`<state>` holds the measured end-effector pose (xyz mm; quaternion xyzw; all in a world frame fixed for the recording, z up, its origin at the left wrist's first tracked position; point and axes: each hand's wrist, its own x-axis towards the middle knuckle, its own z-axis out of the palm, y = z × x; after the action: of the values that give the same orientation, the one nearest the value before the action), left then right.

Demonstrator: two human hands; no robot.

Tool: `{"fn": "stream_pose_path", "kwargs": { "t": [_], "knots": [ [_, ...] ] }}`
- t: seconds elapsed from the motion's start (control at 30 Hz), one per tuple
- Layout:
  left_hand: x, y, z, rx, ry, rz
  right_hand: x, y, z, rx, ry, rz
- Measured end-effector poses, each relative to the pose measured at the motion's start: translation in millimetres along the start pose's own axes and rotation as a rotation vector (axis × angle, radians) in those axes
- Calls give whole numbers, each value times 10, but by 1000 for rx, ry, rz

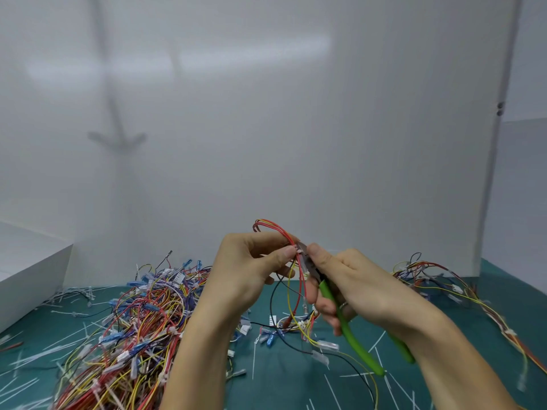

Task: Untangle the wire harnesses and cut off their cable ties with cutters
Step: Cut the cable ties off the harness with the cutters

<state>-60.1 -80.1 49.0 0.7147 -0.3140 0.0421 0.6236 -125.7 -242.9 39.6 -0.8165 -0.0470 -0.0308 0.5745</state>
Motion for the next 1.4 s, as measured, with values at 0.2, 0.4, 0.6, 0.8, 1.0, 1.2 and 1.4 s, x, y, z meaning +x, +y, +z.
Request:
{"fn": "stream_pose_path", "kwargs": {
  "t": [0.2,0.4,0.6,0.8,1.0,1.2,1.4],
  "knots": [
    [7,-6,-13,43,34,6,26,-4,67,-28,70,15],
    [30,-26,48,94,67,0,103,30,79,-56,335,-43],
    [5,-12,-4,149,-52,22,103,20,11,-143,487,-186],
    [-18,-16,55,113,-361,-55,96,41,9,-147,522,-207],
    [22,-211,-11,287,-202,-229,28,0,-140,-83,495,-219],
    [106,-657,-19,786,-174,-335,-67,-73,-240,-27,475,-233],
    [106,-781,-8,935,-376,-429,-119,-107,-288,-34,510,-250]
  ]
}}
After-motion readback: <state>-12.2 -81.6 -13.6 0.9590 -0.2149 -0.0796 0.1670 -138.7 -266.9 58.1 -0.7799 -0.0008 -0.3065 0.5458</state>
